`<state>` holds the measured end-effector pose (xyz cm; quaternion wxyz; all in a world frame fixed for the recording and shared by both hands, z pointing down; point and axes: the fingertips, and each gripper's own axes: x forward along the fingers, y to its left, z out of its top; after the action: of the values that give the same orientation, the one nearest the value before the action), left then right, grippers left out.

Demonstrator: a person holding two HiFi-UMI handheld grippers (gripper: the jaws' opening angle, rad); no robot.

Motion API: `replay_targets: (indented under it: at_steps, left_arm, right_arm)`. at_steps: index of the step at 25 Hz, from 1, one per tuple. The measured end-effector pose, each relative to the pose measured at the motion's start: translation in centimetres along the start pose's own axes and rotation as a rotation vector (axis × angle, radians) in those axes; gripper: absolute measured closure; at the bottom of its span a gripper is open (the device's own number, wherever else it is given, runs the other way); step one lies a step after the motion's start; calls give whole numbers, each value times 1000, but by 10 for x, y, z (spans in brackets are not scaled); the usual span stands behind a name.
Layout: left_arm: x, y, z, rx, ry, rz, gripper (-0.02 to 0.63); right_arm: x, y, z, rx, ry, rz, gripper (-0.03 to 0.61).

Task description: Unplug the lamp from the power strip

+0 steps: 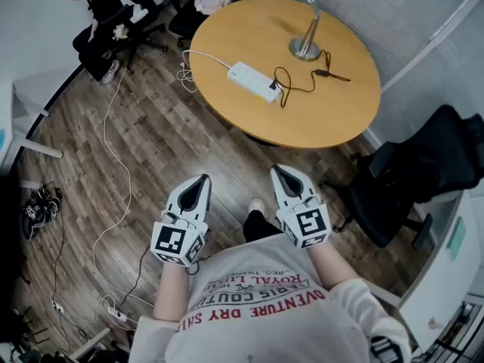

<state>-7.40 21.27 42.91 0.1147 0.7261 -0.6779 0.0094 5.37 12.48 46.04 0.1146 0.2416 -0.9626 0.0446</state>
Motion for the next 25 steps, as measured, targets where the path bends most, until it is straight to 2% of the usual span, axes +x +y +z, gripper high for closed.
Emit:
replay_targets:
  at_steps: [8, 13, 16, 21, 25]
  left_arm:
    - [121, 26, 22, 26, 16, -16, 583]
    - [178, 33, 30, 27, 24, -35, 583]
    - [204, 38, 30, 17, 41, -55, 583]
    - [249, 51, 33, 22, 64, -120, 583]
    - [289, 62, 38, 33, 76, -202, 583]
  right_arm:
    - [75, -102, 4, 28, 35, -10, 548]
    - [108, -139, -8, 47, 142, -5, 548]
    - [120, -156, -9, 52, 167, -19, 548]
    - [141, -182, -5, 69, 173, -71, 548]
    - [159, -202, -2, 91, 183, -125, 548]
